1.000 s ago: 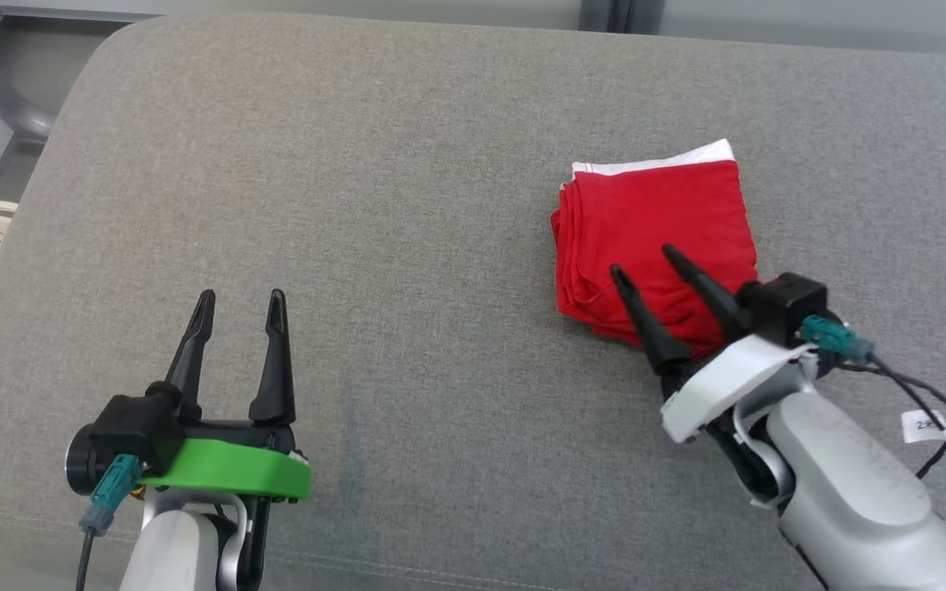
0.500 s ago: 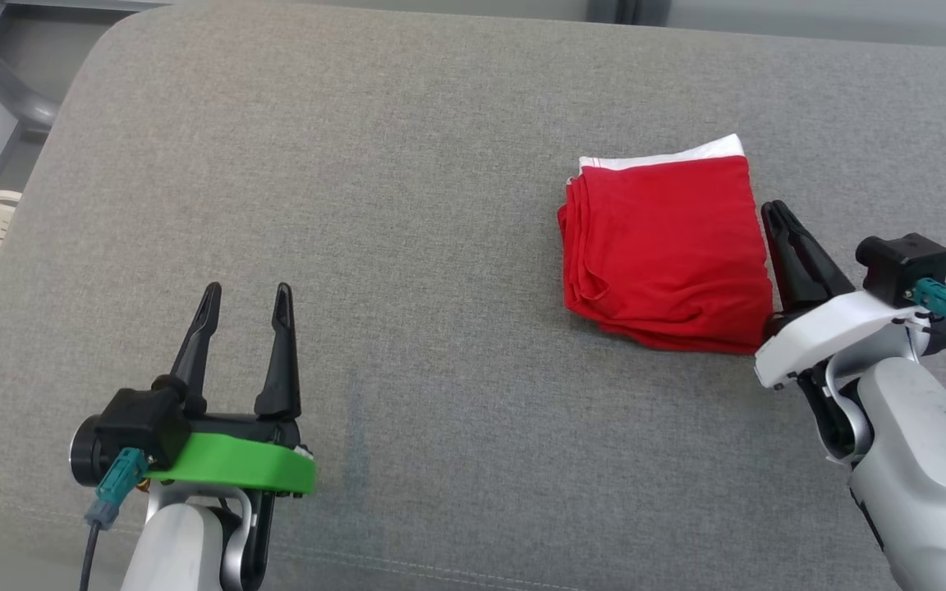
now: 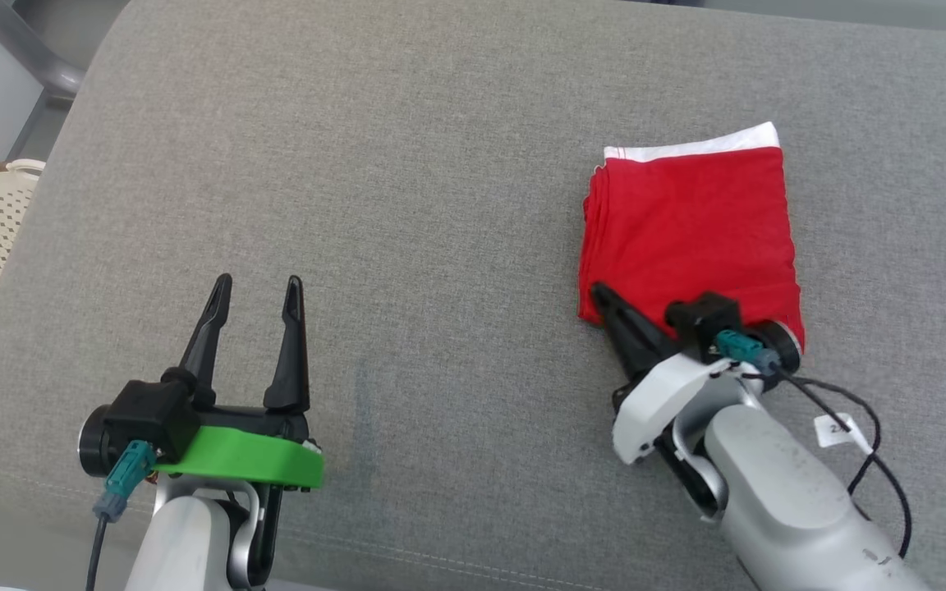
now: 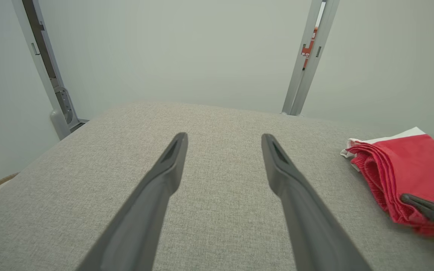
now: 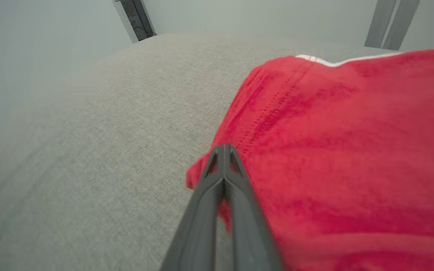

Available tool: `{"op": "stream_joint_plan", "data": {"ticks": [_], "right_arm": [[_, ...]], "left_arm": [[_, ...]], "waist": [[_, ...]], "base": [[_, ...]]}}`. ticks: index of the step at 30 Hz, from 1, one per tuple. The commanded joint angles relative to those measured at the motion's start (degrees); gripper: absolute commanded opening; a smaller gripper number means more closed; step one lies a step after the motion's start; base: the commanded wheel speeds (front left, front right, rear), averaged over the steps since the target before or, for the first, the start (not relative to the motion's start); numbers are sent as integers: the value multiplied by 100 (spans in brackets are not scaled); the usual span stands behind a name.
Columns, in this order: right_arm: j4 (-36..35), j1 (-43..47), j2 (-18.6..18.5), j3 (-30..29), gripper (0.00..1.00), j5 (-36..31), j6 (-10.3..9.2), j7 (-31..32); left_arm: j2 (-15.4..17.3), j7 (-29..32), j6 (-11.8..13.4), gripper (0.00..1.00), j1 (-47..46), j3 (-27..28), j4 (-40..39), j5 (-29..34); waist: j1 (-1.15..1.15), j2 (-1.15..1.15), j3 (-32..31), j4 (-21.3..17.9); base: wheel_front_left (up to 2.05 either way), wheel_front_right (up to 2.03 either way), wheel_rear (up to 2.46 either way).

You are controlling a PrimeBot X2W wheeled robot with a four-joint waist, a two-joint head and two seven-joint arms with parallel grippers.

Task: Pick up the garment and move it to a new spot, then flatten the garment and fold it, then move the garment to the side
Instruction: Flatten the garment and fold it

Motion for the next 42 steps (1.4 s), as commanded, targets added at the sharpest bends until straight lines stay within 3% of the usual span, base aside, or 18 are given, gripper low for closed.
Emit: {"op": "stream_joint_plan", "data": {"ticks": [1, 8, 11, 19, 20, 21, 22, 23, 33, 42], "right_arm": [[-27, 103, 33, 136, 0, 12, -6, -20], [-517, 93, 105, 90, 0, 21, -7, -22], [-1100, 227, -84, -290, 0, -72, -7, -22], [-1862, 656, -412, -1239, 2, -277, -7, -19], [-1935, 719, -424, -1360, 18, -294, -7, -19], [-2010, 804, -441, -1488, 43, -315, -7, -20], [-2078, 878, -454, -1574, 77, -328, -7, -19], [-2168, 985, -466, -1670, 100, -365, -7, -19], [-2729, 1990, -413, -2329, 100, -388, -7, -19], [-3105, 2686, -254, -2649, 100, -488, -7, -19]], "left_arm": [[8, -14, 34, 100, -91, 8, 10, -59], [8, -14, 39, 100, -69, 50, 41, 56], [9, -14, 18, 100, -21, 171, 60, 166], [10, -15, -40, 100, 19, 288, 92, 349], [10, -14, -37, 100, 31, 304, 96, 355], [10, -14, -40, 100, 44, 327, 104, 361], [10, -14, -45, 100, 57, 346, 111, 383], [10, -14, -47, 100, 76, 375, 119, 409], [104, -14, -83, 100, 319, 578, 199, 560], [130, -14, -84, 100, 555, 736, 308, 640]], "waist": [[0, 0, -3, -11], [0, 0, -81, -208], [0, 0, -193, -452], [0, 0, -405, -922], [0, 0, -430, -973], [0, 0, -455, -1029], [0, 0, -475, -1071], [0, 0, -503, -1124], [0, 0, -794, -1445], [0, 0, -1024, -1503]], "base": [[0, 0, 0], [0, 0, 0], [0, 0, 0], [0, 0, 0], [0, 0, 0], [0, 0, 0], [0, 0, 0], [0, 0, 0], [0, 0, 0], [0, 0, 0]]}}
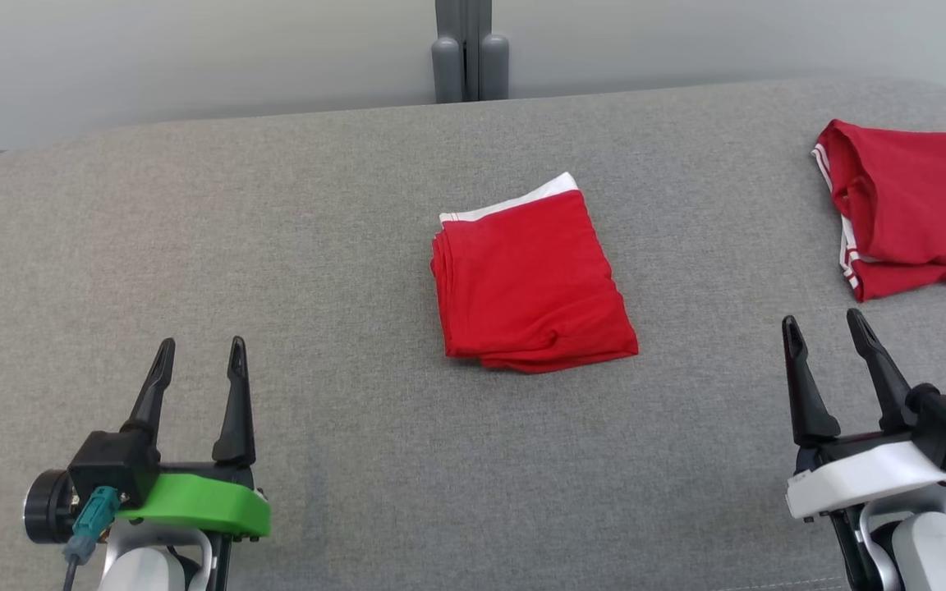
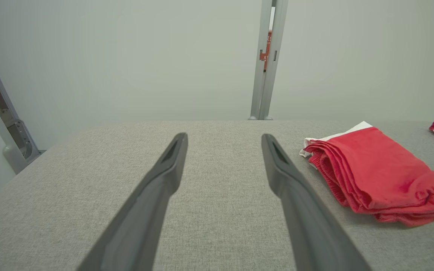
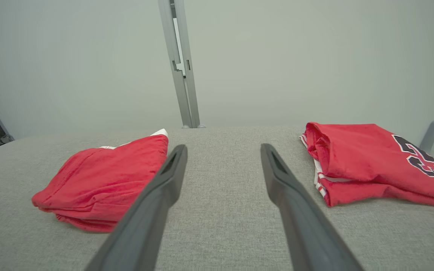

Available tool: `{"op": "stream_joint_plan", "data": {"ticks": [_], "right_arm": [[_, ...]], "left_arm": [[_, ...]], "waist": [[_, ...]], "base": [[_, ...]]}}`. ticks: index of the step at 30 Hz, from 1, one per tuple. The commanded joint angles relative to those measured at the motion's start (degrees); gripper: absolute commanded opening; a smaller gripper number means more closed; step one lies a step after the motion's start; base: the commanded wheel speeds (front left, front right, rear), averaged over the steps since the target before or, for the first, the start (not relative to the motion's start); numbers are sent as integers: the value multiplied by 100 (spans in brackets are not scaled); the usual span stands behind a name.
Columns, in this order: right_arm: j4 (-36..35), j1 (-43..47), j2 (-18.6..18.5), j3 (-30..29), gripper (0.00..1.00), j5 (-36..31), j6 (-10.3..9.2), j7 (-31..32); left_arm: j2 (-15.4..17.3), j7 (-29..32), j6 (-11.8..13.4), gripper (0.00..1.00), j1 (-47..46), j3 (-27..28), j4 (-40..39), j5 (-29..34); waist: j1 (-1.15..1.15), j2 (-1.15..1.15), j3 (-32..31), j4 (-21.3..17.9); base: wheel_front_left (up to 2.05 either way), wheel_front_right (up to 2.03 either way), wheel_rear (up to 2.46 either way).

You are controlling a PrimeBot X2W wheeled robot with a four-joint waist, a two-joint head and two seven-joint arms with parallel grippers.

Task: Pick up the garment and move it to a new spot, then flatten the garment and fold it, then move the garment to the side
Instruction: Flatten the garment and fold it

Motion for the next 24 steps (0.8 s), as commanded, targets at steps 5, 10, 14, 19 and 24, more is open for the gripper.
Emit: {"op": "stream_joint_plan", "data": {"ticks": [5, 10, 14, 19, 24], "right_arm": [[-174, 385, 80, -87, 100, -79, -9, -14], [-240, 643, 92, -13, 100, -159, -9, -14], [-279, 758, 140, 43, 100, -220, -9, -14], [-331, 834, 235, 67, 100, -171, -9, -11], [-420, 885, 264, 35, 100, -214, -9, 70]], "left_arm": [[49, -14, -12, 100, 231, 115, 44, 87], [79, -14, -6, 100, 395, 164, 39, 119], [90, -14, 31, 100, 531, 201, 6, 119], [111, -14, 46, 100, 652, 239, -52, 112], [127, -14, 61, 100, 753, 208, -124, 123]], "waist": [[0, 0, -219, 36], [0, 0, -384, 83], [0, 0, -486, 105], [0, 0, -577, 133], [0, 0, -638, 148]], "base": [[0, 0, 0], [0, 0, 0], [0, 0, 0], [0, 0, 0], [0, 0, 0]]}}
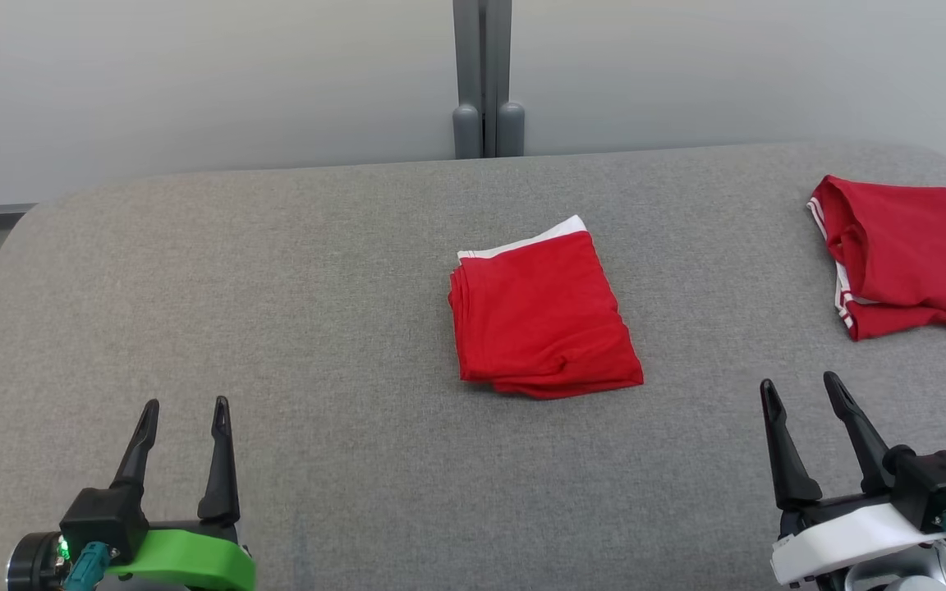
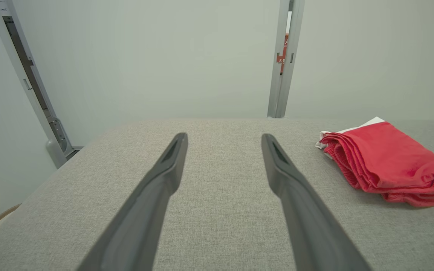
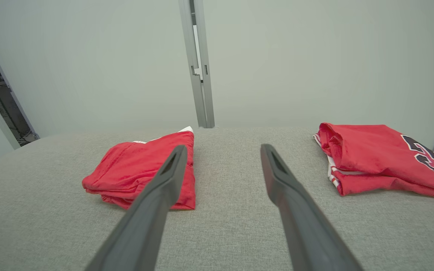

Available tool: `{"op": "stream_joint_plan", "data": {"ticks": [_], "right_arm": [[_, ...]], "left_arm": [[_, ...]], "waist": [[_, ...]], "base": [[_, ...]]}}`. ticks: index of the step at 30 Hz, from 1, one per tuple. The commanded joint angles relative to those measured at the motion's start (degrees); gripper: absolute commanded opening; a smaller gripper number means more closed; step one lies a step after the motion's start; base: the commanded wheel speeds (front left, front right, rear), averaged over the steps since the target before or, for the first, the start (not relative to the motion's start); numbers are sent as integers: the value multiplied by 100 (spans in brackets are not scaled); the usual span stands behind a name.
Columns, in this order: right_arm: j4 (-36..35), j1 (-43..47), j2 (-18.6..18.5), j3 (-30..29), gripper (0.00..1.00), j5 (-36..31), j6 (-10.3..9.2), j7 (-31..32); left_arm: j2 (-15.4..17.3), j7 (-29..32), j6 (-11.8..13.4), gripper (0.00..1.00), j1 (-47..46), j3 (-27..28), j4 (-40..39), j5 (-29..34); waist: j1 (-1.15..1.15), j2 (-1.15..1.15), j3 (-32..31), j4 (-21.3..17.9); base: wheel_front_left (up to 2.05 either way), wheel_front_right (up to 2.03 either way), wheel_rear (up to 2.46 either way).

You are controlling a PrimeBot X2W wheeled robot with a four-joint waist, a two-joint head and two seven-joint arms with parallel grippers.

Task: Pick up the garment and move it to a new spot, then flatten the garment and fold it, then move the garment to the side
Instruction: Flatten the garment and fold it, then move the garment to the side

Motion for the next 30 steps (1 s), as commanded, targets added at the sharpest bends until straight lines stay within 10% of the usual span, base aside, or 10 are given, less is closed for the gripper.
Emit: {"op": "stream_joint_plan", "data": {"ticks": [1, 30], "right_arm": [[-42, 72, -2, -38, 100, -24, -9, 40], [-191, 175, 78, -212, 100, -157, -9, 344]], "left_arm": [[52, -14, 29, 100, 107, -6, -18, -7], [200, 116, 70, 100, 288, -180, -355, -151]], "waist": [[0, 0, -17, 5], [0, 0, -61, 47]], "base": [[0, 0, 0], [0, 0, 0]]}}
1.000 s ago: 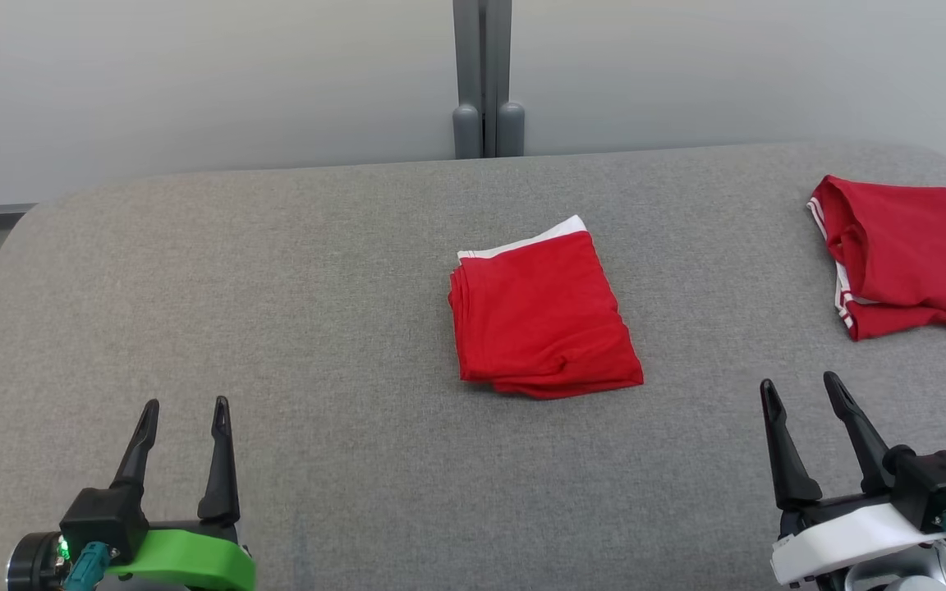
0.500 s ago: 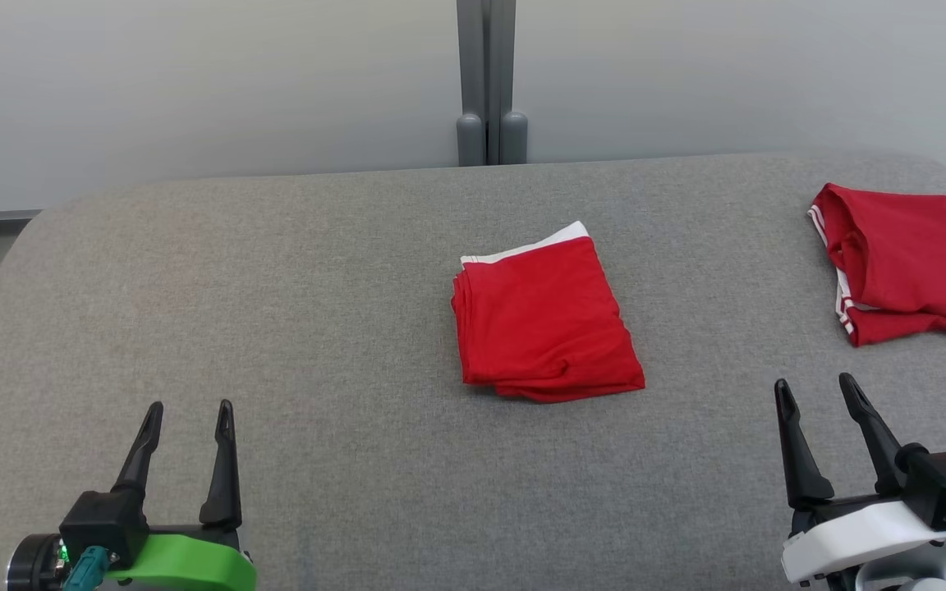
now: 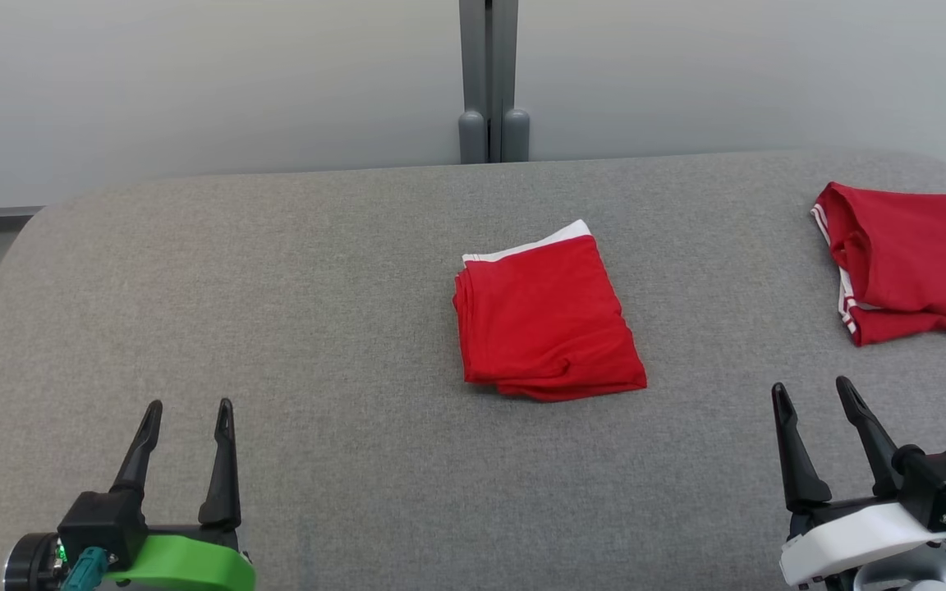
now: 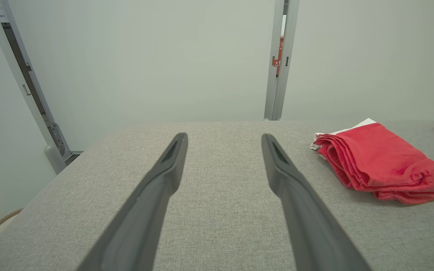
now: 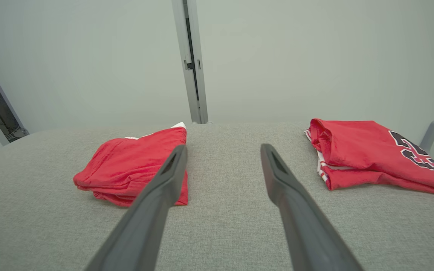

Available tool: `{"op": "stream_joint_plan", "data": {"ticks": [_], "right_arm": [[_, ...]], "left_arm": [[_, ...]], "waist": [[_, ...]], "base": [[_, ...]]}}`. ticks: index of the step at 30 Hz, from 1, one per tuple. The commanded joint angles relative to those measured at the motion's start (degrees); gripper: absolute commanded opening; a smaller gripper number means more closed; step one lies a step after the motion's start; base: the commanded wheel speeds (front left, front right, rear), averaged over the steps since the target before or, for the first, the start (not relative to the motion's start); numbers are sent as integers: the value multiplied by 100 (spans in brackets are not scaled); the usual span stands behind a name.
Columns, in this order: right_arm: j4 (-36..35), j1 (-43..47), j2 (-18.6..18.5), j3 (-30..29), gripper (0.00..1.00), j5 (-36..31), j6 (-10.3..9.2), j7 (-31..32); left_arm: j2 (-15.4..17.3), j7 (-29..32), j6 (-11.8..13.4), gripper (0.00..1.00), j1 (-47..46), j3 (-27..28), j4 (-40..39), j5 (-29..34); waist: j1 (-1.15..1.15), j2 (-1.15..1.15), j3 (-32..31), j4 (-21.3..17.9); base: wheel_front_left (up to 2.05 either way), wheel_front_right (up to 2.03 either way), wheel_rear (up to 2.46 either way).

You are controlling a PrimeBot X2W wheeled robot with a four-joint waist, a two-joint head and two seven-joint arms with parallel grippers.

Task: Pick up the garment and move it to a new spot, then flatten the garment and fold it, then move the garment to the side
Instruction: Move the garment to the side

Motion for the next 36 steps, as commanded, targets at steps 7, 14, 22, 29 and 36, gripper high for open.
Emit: {"op": "stream_joint_plan", "data": {"ticks": [7, 14, 22, 29, 36], "right_arm": [[8, 63, 11, 8, 100, -47, -9, 36], [57, -1, 33, 53, 100, -31, -9, 43], [437, -738, -191, 374, 100, -66, -9, -44], [981, -2007, -385, 820, 100, -187, -9, 144], [2038, -3264, -492, 1135, 100, -229, -9, 294]], "left_arm": [[68, 7, 55, 100, 105, -36, -27, -20], [93, 11, 102, 100, 77, -60, -35, -47], [100, -10, 125, 100, -163, -126, -44, -37], [105, -46, 136, 100, -408, -213, -46, -1], [43, -101, 117, 100, -723, -334, 27, -10]], "waist": [[0, 0, 6, 27], [0, 0, 37, 63], [0, 0, 293, 178], [0, 0, 688, 358], [0, 0, 1175, 612]], "base": [[0, 0, 0], [0, 0, 0], [0, 0, 0], [0, 0, 0], [0, 0, 0]]}}
